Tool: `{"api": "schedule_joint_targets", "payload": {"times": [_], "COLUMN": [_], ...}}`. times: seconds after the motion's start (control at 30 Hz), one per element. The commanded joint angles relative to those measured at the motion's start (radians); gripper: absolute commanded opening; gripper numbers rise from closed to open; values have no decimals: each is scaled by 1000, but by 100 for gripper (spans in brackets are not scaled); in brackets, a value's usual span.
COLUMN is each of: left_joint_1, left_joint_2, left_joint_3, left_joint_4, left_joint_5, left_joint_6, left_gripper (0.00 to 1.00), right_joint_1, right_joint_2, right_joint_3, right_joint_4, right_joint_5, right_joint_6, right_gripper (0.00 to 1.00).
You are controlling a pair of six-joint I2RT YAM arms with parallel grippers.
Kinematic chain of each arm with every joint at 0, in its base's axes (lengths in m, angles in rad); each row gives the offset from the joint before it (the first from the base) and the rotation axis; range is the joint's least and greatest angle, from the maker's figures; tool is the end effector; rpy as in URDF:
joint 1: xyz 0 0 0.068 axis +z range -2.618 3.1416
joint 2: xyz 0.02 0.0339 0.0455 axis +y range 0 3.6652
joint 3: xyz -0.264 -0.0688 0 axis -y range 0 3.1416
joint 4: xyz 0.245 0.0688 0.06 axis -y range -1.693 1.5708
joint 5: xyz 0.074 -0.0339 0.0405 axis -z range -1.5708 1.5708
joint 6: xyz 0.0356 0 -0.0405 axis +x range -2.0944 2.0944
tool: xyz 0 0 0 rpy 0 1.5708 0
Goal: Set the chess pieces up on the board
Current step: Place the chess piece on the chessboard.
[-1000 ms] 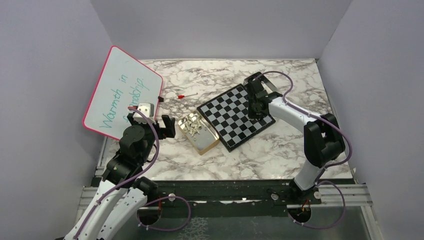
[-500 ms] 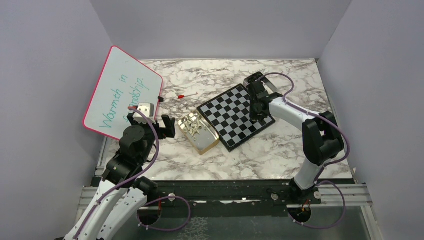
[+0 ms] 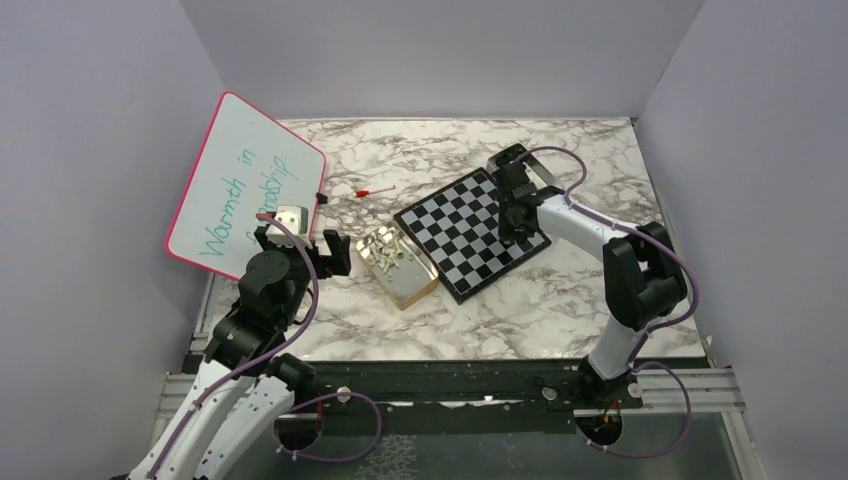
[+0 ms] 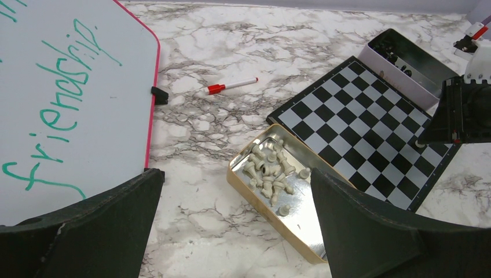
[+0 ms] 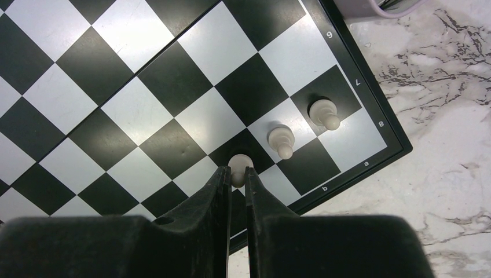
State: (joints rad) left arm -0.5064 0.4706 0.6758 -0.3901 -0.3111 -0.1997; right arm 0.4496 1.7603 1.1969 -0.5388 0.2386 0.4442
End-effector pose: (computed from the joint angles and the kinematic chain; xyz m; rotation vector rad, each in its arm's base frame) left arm 0.1088 -0.0479 0.3220 0.0418 1.7525 -0.2433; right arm 0.3260 0.1480 0.1958 0.0679 2.6190 -0.0130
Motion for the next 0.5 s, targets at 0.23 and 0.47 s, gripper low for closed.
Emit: {"api": "schedule_joint_targets", "payload": {"times": [0.23,0.47], "left_joint_1": [-5,-5], "left_joint_2": [-2,-3], "left_joint_3": [-5,-5], "left_joint_4": [24,23], "left_joint_5": [17,15], "left_joint_6": [11,11], "left_gripper": [99,99], "right_joint_1": [-6,-6], "right_joint_2": [29,40], "right_joint_3": [-14,-7], "right_joint_4": [30,27], "right_joint_5": [-5,-10], "right_joint_6": [0,1], "right_gripper": [18,23]}}
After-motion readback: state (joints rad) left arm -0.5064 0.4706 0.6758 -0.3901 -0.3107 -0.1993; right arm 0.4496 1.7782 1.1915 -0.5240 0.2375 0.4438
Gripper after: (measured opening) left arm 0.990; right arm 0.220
